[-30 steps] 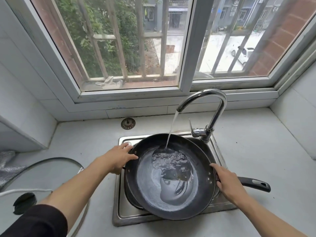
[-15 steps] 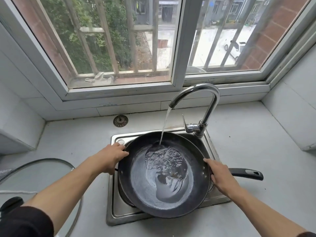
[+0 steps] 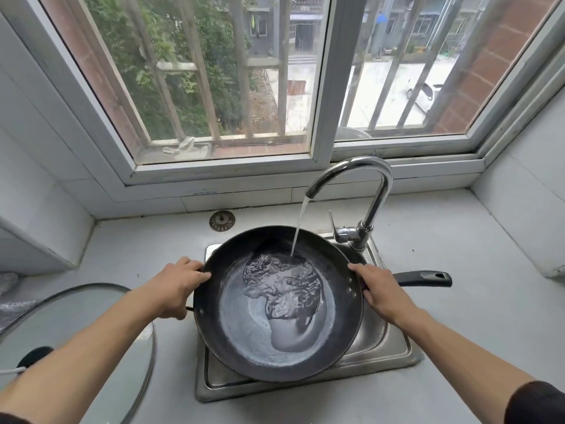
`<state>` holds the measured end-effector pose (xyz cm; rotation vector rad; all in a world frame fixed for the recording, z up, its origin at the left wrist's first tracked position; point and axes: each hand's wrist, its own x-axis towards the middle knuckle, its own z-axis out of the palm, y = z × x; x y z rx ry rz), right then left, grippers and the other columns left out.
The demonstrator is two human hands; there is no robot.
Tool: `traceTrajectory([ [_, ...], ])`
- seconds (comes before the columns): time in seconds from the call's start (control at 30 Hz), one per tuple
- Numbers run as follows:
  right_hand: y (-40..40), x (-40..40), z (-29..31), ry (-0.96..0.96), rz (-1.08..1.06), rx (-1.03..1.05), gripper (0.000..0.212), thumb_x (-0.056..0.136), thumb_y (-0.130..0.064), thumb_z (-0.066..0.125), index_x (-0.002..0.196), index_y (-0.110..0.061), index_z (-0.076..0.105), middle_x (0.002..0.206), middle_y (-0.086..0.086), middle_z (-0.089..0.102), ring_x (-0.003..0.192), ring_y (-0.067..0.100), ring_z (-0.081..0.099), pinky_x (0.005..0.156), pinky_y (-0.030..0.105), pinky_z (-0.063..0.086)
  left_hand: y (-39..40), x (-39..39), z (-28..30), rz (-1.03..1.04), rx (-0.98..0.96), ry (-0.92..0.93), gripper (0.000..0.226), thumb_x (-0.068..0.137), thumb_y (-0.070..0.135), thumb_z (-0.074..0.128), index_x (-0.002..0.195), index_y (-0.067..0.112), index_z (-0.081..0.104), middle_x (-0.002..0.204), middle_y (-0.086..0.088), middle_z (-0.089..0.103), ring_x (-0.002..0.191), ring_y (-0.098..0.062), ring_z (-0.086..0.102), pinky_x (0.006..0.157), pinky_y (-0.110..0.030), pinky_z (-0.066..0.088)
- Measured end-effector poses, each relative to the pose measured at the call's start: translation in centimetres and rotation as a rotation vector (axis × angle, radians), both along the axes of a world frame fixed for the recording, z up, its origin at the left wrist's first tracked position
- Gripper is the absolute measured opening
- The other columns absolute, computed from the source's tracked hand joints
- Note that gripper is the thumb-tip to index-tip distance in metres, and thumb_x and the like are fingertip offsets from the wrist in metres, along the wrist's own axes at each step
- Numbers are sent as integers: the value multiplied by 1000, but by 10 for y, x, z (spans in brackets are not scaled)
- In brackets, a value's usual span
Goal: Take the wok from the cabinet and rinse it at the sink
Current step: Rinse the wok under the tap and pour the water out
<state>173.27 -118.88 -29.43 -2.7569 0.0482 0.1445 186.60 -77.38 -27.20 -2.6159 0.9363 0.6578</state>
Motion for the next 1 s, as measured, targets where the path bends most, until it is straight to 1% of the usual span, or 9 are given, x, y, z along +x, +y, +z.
traceTrajectory([
  [0.2, -7, 6, 20, -74, 26, -16, 62, 77, 11, 55, 135, -13, 54, 109, 12, 65, 103, 32, 58, 94, 37, 45, 2, -8, -5, 42, -68, -9, 97, 62, 32, 76, 149, 31, 32, 150, 1, 33, 134, -21, 28, 104, -33, 39],
  [0.3, -14, 3, 28, -84, 23, -52, 61, 78, 10, 57, 135, -13, 54, 112, 11, 66, 105, 32, 58, 96, 38, 45, -4, -11, -10, 47, -101, -19, 100, 62, 32, 75, 151, 31, 29, 152, 1, 30, 136, -21, 26, 106, -32, 38],
  [0.37, -18, 0, 32, -100, 12, -71, 60, 78, 9, 58, 134, -13, 55, 108, 11, 66, 101, 32, 58, 93, 39, 45, -9, -11, -12, 40, -120, -26, 100, 63, 34, 75, 151, 31, 27, 154, 0, 28, 137, -21, 25, 107, -32, 37],
  [0.43, -22, -4, 37, -106, -2, -90, 61, 79, 9, 58, 134, -15, 54, 104, 10, 65, 98, 31, 57, 91, 39, 44, -14, -11, -14, 24, -147, -31, 99, 64, 35, 76, 150, 31, 29, 153, 0, 29, 137, -22, 26, 107, -33, 37],
  [0.57, -35, -12, 45, -72, -15, -169, 66, 78, 8, 55, 138, -19, 50, 101, 4, 62, 98, 28, 54, 92, 39, 41, -30, -13, -19, 1, -250, -16, 88, 67, 36, 74, 145, 33, 35, 148, 3, 33, 133, -21, 27, 106, -33, 37],
  [0.67, -46, -20, 54, -76, -8, -208, 65, 77, 8, 56, 136, -20, 52, 97, 3, 62, 94, 28, 56, 90, 39, 42, -43, -14, -21, -14, -265, 20, 89, 67, 37, 75, 146, 33, 34, 145, 4, 33, 132, -20, 27, 108, -32, 35],
  [0.77, -56, -27, 64, -86, 1, -238, 66, 74, 9, 56, 133, -22, 56, 91, 1, 61, 86, 26, 56, 83, 37, 44, -55, -17, -23, -18, -293, 71, 88, 66, 33, 76, 145, 31, 37, 143, 2, 34, 131, -20, 27, 110, -32, 33],
  [0.87, -63, -32, 73, -83, 2, -274, 65, 74, 7, 56, 131, -24, 57, 88, 1, 62, 83, 26, 56, 81, 37, 46, -65, -19, -23, -36, -316, 107, 87, 65, 31, 76, 144, 30, 39, 140, 1, 37, 128, -20, 28, 111, -33, 32],
  [1.0, -69, -41, 82, -83, -13, -300, 64, 73, 8, 56, 127, -25, 59, 86, 1, 63, 80, 27, 56, 79, 39, 48, -78, -20, -25, -64, -301, 120, 91, 66, 30, 77, 147, 27, 37, 143, -2, 36, 131, -21, 28, 113, -33, 29],
])
